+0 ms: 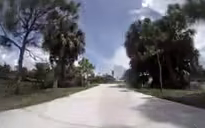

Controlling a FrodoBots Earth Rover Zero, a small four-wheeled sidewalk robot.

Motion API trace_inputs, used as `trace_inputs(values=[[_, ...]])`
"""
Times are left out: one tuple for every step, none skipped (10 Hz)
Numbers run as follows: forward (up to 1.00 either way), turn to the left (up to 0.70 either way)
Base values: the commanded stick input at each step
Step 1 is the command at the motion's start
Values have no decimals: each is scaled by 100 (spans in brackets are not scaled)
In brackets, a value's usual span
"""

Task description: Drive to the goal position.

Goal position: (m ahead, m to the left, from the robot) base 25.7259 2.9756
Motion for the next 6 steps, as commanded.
trace_inputs(values=[[85, 0], [85, 0], [85, 0], [85, 0], [85, 0], [85, 0]])
